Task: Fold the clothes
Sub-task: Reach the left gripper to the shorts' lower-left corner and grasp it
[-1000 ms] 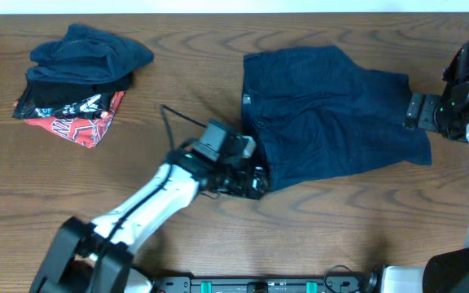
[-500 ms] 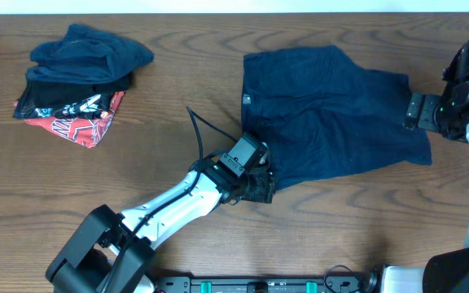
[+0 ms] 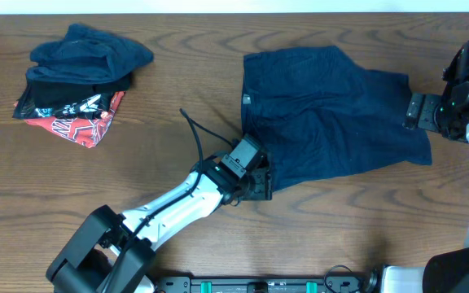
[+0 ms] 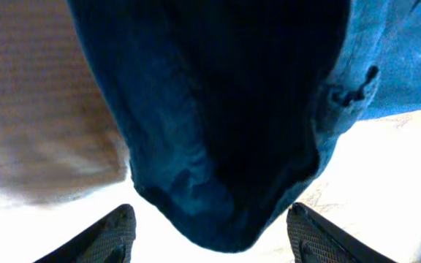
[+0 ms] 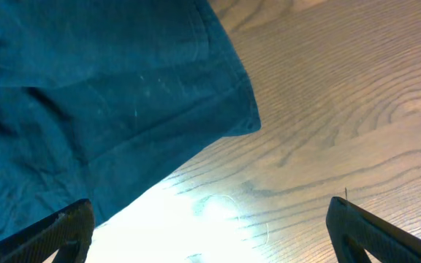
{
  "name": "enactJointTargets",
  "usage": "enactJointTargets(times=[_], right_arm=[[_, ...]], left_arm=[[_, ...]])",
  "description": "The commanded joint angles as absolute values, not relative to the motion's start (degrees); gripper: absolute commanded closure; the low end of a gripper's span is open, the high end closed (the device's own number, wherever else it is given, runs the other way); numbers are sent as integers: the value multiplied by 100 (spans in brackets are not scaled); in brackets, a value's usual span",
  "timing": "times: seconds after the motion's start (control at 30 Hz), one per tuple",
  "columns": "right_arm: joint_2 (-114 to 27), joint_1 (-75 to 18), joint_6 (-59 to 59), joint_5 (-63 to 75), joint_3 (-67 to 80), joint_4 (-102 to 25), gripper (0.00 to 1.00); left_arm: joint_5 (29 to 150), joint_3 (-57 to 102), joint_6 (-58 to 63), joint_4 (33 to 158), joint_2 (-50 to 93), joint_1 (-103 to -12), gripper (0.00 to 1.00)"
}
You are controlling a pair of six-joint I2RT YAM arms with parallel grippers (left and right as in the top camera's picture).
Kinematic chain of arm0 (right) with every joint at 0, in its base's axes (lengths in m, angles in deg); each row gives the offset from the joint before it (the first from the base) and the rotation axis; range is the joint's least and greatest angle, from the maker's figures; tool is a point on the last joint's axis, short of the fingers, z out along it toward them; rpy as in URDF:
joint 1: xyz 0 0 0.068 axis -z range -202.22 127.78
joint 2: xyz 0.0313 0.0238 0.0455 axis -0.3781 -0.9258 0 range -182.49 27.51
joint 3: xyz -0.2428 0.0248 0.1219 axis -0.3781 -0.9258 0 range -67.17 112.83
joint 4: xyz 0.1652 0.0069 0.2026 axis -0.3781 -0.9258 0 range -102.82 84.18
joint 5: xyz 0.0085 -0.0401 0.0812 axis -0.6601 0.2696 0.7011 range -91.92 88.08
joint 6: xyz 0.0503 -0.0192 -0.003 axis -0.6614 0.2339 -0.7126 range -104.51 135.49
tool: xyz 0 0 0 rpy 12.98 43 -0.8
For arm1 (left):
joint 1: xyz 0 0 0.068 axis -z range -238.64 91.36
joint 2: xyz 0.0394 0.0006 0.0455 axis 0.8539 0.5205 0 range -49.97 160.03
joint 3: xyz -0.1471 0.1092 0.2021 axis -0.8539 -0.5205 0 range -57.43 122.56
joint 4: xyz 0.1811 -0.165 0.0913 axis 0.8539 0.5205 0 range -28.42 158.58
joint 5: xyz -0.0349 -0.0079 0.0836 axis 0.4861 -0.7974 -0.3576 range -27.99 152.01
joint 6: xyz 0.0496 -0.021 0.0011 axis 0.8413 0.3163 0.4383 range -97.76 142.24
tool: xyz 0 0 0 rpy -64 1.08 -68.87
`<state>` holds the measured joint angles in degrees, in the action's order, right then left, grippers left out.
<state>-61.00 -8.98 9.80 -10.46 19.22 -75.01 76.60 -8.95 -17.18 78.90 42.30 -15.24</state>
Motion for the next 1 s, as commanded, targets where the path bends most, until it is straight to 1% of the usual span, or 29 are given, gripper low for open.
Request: enactJointTargets(times=[0.0,0.17,0.23,0.3,0.33,0.37,0.4,0.53,0.63,0.8,0.9,0.97], right_arm=[[-6100,-819,888,-1022,1885,-7508,1],[-6100,-819,888,-1024,1885,-7534,1],[-6100,-819,888,-1024,1885,-7534,1],[-6100,-819,888,-1024,1885,-7534,1],[-6100,-819,888,-1024,1885,-7534,1],[-6100,-819,888,-1024,1885,-7532,1],[-6100,-819,888,-1024,1885,-7529,1],[-6100,-819,890,-1022,1885,-7527,1],[-6100,-841,1122,-849,1885,-7499,1],[-6151,-892,1870,290,1885,-7324,1],[-6352,-1003,2211,806,1885,-7271,3],[-6516,-1112,2287,891,1885,-7215,2]], left_arm=[[7387,-857,-2190,7899,4337,-1441,32],[7295,-857,-2267,7742,4621,-1419,32],[7286,-857,-2260,7626,4665,-1419,34],[7286,-855,-2241,7505,4656,-1419,54],[7286,-855,-2238,7466,4648,-1419,68],[7286,-855,-2190,7449,4639,-1421,85],[7284,-855,-2103,7453,4621,-1421,94],[7288,-855,-2000,7615,4530,-1436,94],[7291,-855,-1983,8308,4239,-1557,94],[7286,-855,-1823,9704,3325,-1996,94],[7286,-855,-1530,10063,2823,-2223,94],[7286,-855,-1344,10104,2624,-2287,94]])
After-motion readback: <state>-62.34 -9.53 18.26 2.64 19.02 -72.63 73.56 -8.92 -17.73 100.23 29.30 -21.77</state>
